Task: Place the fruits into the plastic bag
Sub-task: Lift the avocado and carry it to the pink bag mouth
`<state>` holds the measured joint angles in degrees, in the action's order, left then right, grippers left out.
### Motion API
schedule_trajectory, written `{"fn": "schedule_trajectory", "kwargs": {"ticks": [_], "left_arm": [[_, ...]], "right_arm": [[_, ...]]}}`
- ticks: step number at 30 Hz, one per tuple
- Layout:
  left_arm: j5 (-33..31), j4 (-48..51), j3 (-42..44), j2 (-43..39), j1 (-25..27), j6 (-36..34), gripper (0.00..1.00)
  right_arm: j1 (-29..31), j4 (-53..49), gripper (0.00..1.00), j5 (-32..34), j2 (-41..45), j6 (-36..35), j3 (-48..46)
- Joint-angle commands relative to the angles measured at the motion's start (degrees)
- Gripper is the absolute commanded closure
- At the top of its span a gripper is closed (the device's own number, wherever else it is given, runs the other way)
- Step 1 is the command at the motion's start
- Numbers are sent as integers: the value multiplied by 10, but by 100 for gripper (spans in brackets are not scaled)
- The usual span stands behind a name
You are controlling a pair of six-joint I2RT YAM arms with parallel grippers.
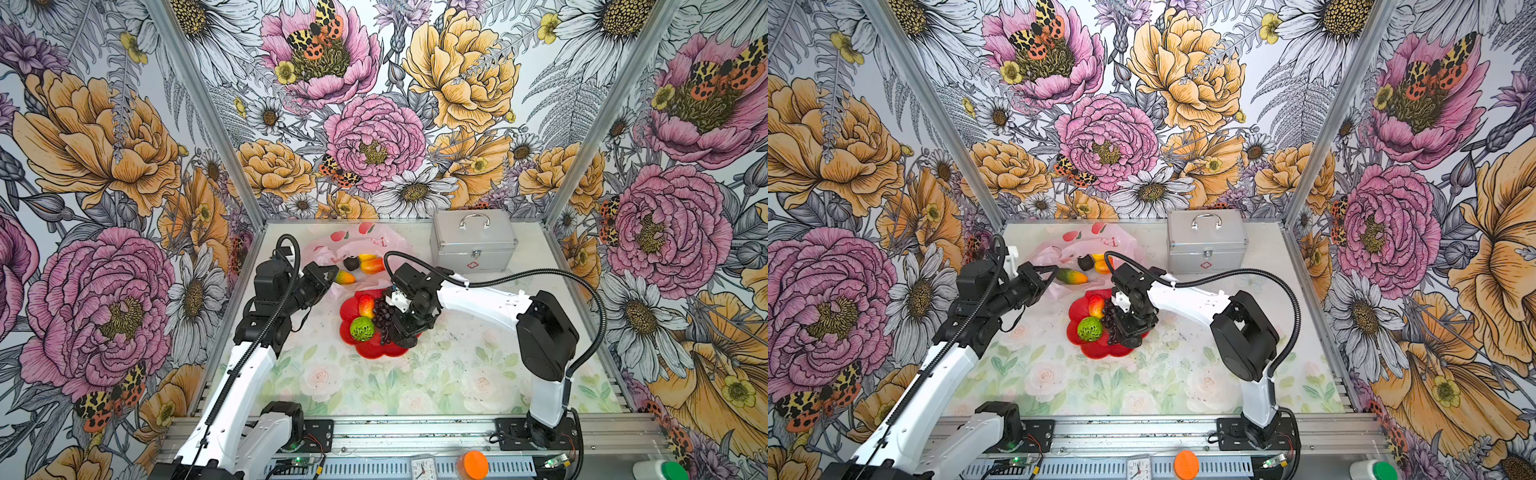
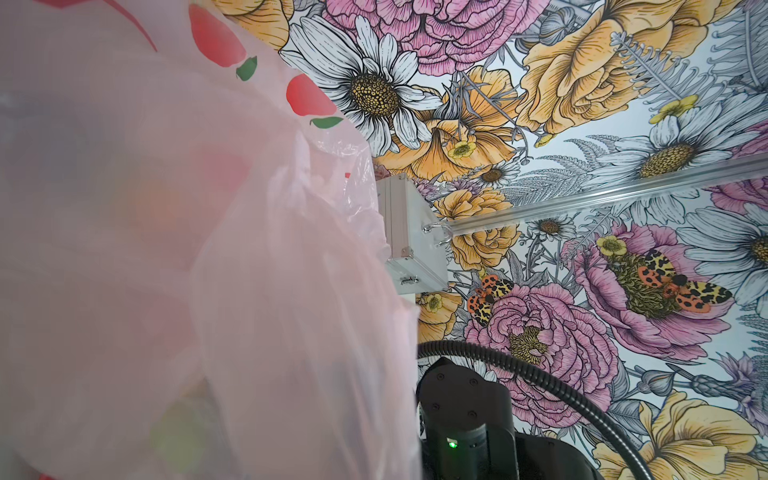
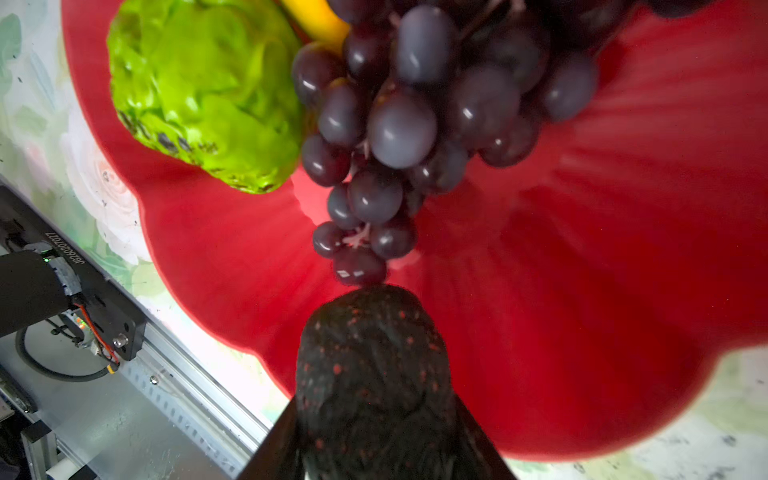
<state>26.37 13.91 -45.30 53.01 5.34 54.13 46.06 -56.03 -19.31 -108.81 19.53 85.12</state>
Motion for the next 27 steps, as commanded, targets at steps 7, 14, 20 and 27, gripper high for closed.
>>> {"fn": "schedule_trajectory", "kwargs": {"ticks": [7,14,20,27], "left_arm": [[-4,-25,2,15,3,5,100],[-4,-23,0,14,4,3,100],[1,-25,-1,14,10,1,100],[1,-25,0,11,10,-1,100]], "right_arm": [[-27,1,54,-25,71,33,-12],[-42,0,54,-60,96,54,44],[-48,-1,54,-89,76,73,133],[-60,-1,55,-116,1,87,247]]}}
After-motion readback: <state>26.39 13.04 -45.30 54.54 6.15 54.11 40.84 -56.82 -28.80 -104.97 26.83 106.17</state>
